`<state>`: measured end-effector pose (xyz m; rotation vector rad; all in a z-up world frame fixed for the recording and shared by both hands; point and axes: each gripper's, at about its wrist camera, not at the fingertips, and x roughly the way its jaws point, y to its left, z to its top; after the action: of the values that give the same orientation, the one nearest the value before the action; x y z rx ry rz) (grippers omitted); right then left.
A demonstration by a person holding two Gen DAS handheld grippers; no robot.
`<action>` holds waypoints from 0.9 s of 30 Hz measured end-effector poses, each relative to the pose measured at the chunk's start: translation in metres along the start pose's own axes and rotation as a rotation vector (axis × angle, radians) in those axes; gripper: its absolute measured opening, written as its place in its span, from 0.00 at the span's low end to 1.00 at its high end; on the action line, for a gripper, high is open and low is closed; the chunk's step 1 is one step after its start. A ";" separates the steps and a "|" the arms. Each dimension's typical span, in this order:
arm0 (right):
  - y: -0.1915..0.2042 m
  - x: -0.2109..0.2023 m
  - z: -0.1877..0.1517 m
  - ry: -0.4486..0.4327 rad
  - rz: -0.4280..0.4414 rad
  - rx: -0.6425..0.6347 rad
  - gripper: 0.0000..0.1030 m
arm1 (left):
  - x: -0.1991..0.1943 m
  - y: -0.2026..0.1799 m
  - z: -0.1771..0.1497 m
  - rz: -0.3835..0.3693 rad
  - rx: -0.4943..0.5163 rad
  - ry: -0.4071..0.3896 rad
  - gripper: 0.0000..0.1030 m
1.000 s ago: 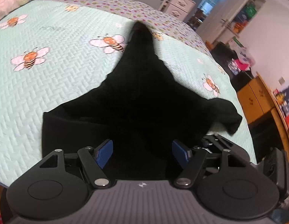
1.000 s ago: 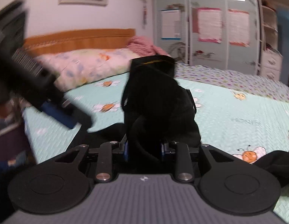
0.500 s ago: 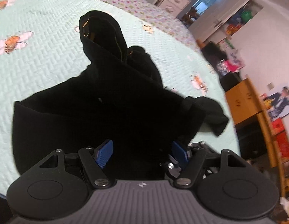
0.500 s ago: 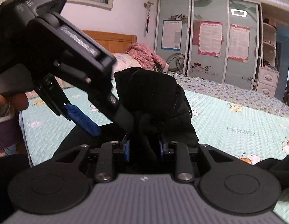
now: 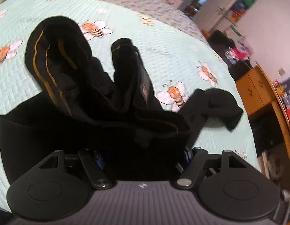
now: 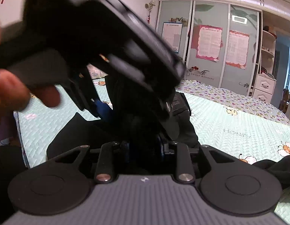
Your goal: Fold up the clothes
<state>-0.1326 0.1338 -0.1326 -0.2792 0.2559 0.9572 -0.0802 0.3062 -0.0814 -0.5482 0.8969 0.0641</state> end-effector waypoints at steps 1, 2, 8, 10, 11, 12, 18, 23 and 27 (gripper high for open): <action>0.000 0.001 0.000 0.004 -0.001 -0.005 0.29 | 0.004 0.002 0.004 0.000 -0.017 -0.001 0.65; -0.001 0.001 0.001 0.008 -0.004 -0.008 0.29 | 0.007 0.002 0.007 0.007 -0.018 -0.014 0.55; -0.008 0.002 0.008 0.032 -0.113 0.013 0.74 | 0.014 -0.011 0.022 0.063 0.062 -0.065 0.20; -0.015 0.009 0.011 0.057 -0.127 0.019 0.86 | 0.016 -0.014 0.024 0.066 0.085 -0.064 0.20; -0.017 0.012 0.012 0.075 -0.129 0.013 0.86 | 0.018 -0.014 0.024 0.068 0.090 -0.061 0.20; -0.019 0.016 0.014 0.088 -0.133 0.010 0.86 | 0.019 -0.015 0.024 0.069 0.095 -0.057 0.20; -0.035 0.046 0.026 0.157 -0.116 0.089 0.86 | 0.021 -0.017 0.029 0.078 0.119 -0.042 0.21; -0.042 0.070 0.019 0.173 -0.106 0.141 0.89 | 0.022 -0.022 0.029 0.113 0.153 -0.030 0.22; -0.037 0.067 0.007 0.109 -0.129 0.131 0.89 | 0.022 -0.025 0.028 0.136 0.172 -0.032 0.23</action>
<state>-0.0645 0.1676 -0.1444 -0.2253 0.3944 0.7954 -0.0395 0.2939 -0.0732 -0.3248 0.8981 0.1175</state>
